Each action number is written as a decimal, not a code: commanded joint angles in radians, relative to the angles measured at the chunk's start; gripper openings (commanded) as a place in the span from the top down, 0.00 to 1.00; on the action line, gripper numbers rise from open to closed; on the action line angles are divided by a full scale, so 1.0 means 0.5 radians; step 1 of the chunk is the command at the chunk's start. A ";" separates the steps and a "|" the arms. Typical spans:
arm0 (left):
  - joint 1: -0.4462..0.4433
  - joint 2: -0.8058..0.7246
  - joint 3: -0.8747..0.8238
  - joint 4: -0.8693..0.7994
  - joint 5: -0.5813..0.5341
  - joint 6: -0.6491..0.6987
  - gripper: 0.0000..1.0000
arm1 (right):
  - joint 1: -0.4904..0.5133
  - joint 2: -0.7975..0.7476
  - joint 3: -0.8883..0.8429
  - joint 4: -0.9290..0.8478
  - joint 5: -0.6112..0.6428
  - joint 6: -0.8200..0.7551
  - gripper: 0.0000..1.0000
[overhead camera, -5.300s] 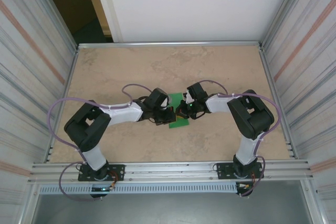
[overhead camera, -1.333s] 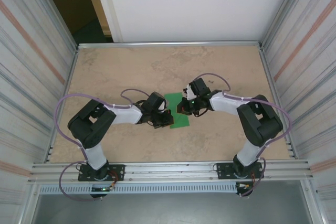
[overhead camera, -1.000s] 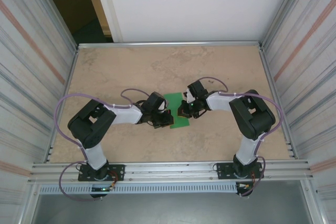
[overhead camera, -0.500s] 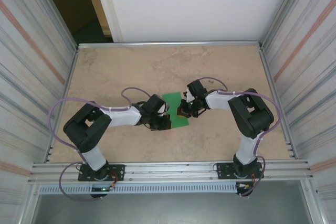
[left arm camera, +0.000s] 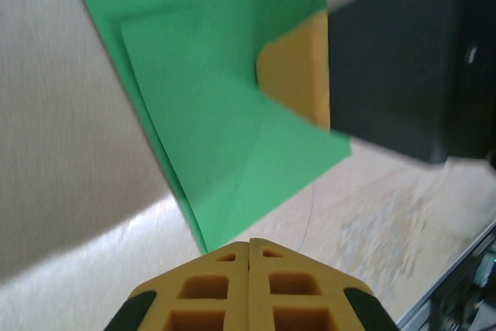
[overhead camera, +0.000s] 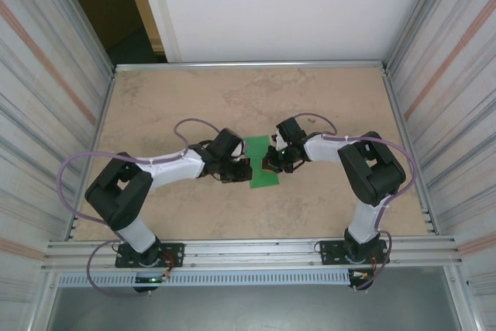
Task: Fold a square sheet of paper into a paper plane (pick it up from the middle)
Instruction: Fold the triangle a second time at the center of the table.
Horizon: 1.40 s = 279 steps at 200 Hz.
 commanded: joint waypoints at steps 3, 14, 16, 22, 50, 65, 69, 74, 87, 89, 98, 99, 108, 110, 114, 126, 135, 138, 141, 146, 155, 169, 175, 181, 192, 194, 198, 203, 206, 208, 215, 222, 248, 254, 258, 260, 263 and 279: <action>0.057 0.116 0.094 0.142 -0.010 -0.093 1.00 | -0.022 -0.216 -0.015 0.004 0.056 0.068 0.92; 0.073 0.168 0.151 0.170 0.023 -0.091 1.00 | -0.044 -0.297 -0.025 0.010 0.075 0.086 0.86; 0.074 0.175 0.158 0.176 0.026 -0.089 1.00 | -0.049 -0.310 -0.026 0.008 0.077 0.089 0.85; 0.078 0.200 0.190 0.185 0.037 -0.085 1.00 | -0.060 -0.344 -0.037 0.009 0.083 0.096 0.82; 0.081 0.272 0.271 0.158 -0.011 -0.084 1.00 | -0.123 -0.441 -0.131 0.006 0.147 0.135 0.77; 0.081 0.278 0.255 0.192 -0.003 -0.102 0.99 | -0.138 -0.454 -0.165 -0.001 0.174 0.145 0.77; 0.081 0.282 0.254 0.188 -0.008 -0.105 0.99 | -0.141 -0.452 -0.174 -0.001 0.178 0.149 0.76; 0.083 0.292 0.255 0.174 -0.017 -0.102 0.99 | -0.142 -0.451 -0.182 -0.001 0.176 0.154 0.76; 0.081 0.310 0.267 0.127 -0.057 -0.103 0.99 | -0.142 -0.425 -0.186 0.000 0.173 0.158 0.76; 0.084 0.313 0.269 0.121 -0.066 -0.104 0.99 | -0.143 -0.421 -0.186 0.000 0.170 0.159 0.77; 0.089 0.327 0.275 0.087 -0.105 -0.111 0.99 | -0.140 -0.404 -0.186 0.008 0.153 0.162 0.76; 0.091 0.328 0.277 0.082 -0.107 -0.110 0.99 | -0.140 -0.402 -0.186 0.010 0.152 0.164 0.76; 0.103 0.348 0.286 0.060 -0.117 -0.114 0.99 | -0.137 -0.386 -0.180 0.012 0.142 0.171 0.76; 0.105 0.351 0.290 0.058 -0.120 -0.115 0.99 | -0.135 -0.382 -0.179 0.012 0.142 0.175 0.76; 0.107 0.362 0.294 0.046 -0.124 -0.118 0.99 | -0.135 -0.376 -0.177 0.012 0.140 0.178 0.75; 0.118 0.388 0.296 0.018 -0.156 -0.121 1.00 | -0.131 -0.353 -0.169 0.009 0.133 0.199 0.72; 0.129 0.406 0.298 -0.004 -0.169 -0.123 1.00 | -0.131 -0.333 -0.164 0.009 0.121 0.216 0.70; 0.131 0.411 0.300 -0.007 -0.171 -0.123 1.00 | -0.131 -0.329 -0.162 0.007 0.123 0.223 0.70; 0.132 0.418 0.296 -0.010 -0.172 -0.124 1.00 | -0.131 -0.322 -0.162 0.006 0.122 0.230 0.69; 0.137 0.427 0.295 -0.011 -0.174 -0.127 1.00 | -0.131 -0.312 -0.159 0.003 0.123 0.240 0.67; 0.142 0.436 0.288 -0.017 -0.178 -0.135 1.00 | -0.131 -0.293 -0.152 -0.006 0.123 0.256 0.65; 0.142 0.451 0.272 -0.009 -0.177 -0.150 1.00 | -0.129 -0.268 -0.147 -0.002 0.104 0.275 0.64; 0.144 0.457 0.264 -0.008 -0.174 -0.159 1.00 | -0.125 -0.258 -0.143 0.005 0.090 0.281 0.64; 0.144 0.461 0.256 -0.002 -0.171 -0.166 1.00 | -0.125 -0.245 -0.138 0.010 0.081 0.287 0.63; 0.144 0.460 0.232 0.010 -0.170 -0.184 1.00 | -0.118 -0.224 -0.125 0.012 0.068 0.299 0.63; 0.144 0.463 0.228 0.011 -0.170 -0.185 1.00 | -0.116 -0.221 -0.119 0.009 0.066 0.301 0.63; 0.145 0.463 0.220 0.013 -0.171 -0.192 1.00 | -0.114 -0.214 -0.115 0.009 0.064 0.306 0.63; 0.145 0.462 0.211 0.014 -0.170 -0.195 1.00 | -0.110 -0.204 -0.104 0.011 0.062 0.311 0.63; 0.144 0.463 0.207 0.016 -0.169 -0.197 1.00 | -0.107 -0.196 -0.103 0.014 0.057 0.314 0.63; 0.143 0.465 0.202 0.017 -0.169 -0.198 1.00 | -0.107 -0.192 -0.099 0.018 0.054 0.317 0.63; 0.144 0.463 0.193 0.021 -0.168 -0.207 1.00 | -0.101 -0.177 -0.092 0.035 0.042 0.324 0.63; 0.145 0.463 0.188 0.023 -0.169 -0.207 1.00 | -0.093 -0.161 -0.080 0.042 0.033 0.333 0.63; 0.145 0.462 0.172 0.029 -0.165 -0.214 1.00 | -0.074 -0.105 -0.044 0.058 0.025 0.352 0.66; 0.143 0.461 0.169 0.031 -0.163 -0.213 1.00 | -0.070 -0.091 -0.040 0.064 0.022 0.355 0.68; 0.142 0.459 0.164 0.029 -0.165 -0.213 1.00 | -0.067 -0.085 -0.037 0.067 0.020 0.358 0.69; 0.145 0.458 0.165 0.029 -0.164 -0.214 1.00 | -0.067 -0.078 -0.036 0.069 0.021 0.358 0.70; 0.147 0.457 0.163 0.029 -0.165 -0.214 1.00 | -0.066 -0.074 -0.033 0.073 0.019 0.360 0.70; 0.148 0.455 0.160 0.029 -0.163 -0.213 1.00 | -0.061 -0.042 -0.019 0.072 0.021 0.365 0.73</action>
